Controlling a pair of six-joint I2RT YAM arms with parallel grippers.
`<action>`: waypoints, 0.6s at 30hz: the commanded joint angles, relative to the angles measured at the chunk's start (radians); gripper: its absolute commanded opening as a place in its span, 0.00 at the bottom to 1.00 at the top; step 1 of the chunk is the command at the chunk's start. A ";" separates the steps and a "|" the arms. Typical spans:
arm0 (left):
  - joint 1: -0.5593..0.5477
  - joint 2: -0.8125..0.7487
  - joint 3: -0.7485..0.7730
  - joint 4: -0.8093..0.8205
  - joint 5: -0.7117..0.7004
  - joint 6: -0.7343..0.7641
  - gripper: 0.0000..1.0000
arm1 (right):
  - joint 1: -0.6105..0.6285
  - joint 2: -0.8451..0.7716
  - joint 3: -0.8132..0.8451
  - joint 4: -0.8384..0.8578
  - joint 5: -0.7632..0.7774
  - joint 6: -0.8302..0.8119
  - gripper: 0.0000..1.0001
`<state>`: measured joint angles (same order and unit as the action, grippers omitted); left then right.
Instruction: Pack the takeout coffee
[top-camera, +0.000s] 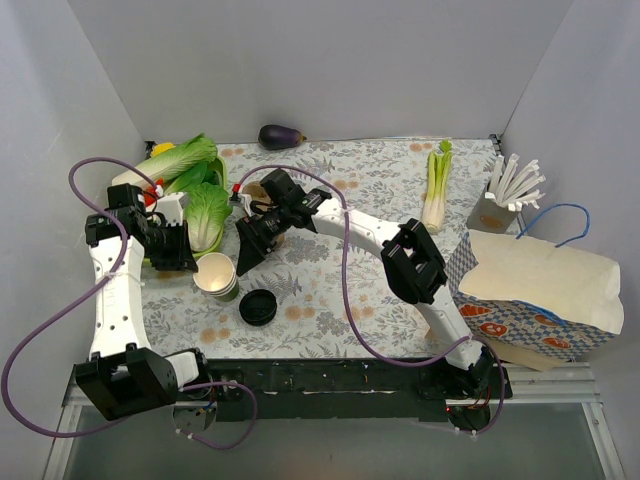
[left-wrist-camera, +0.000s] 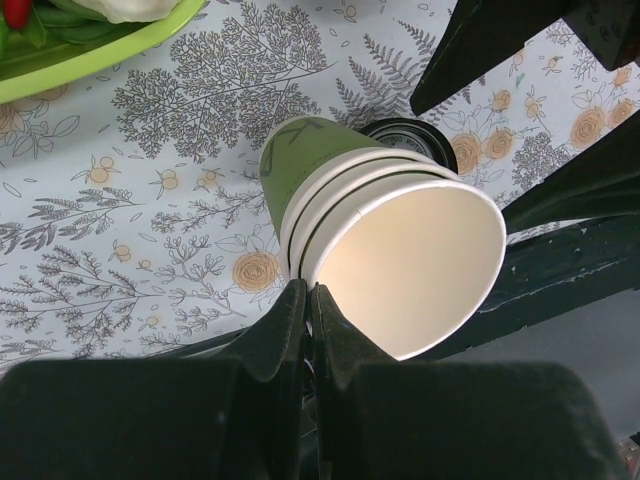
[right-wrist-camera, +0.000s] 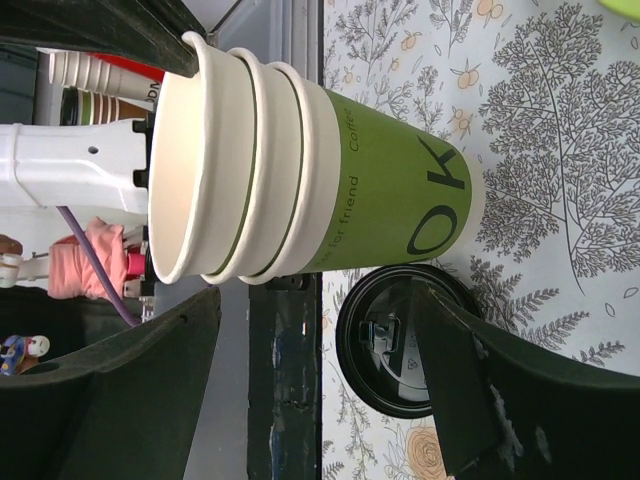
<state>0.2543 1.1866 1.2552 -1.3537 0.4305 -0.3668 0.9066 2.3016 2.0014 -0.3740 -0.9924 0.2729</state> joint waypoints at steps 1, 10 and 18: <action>0.007 -0.042 -0.002 -0.032 0.010 -0.011 0.00 | 0.006 0.013 0.053 0.067 -0.044 0.035 0.84; 0.007 -0.044 0.000 -0.032 0.024 -0.012 0.00 | 0.006 0.013 0.045 0.104 -0.109 0.057 0.84; 0.007 -0.047 0.010 -0.032 0.027 -0.020 0.00 | 0.008 0.042 0.046 0.115 -0.086 0.089 0.83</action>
<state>0.2543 1.1759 1.2549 -1.3537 0.4305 -0.3748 0.9104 2.3146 2.0068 -0.2913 -1.0729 0.3405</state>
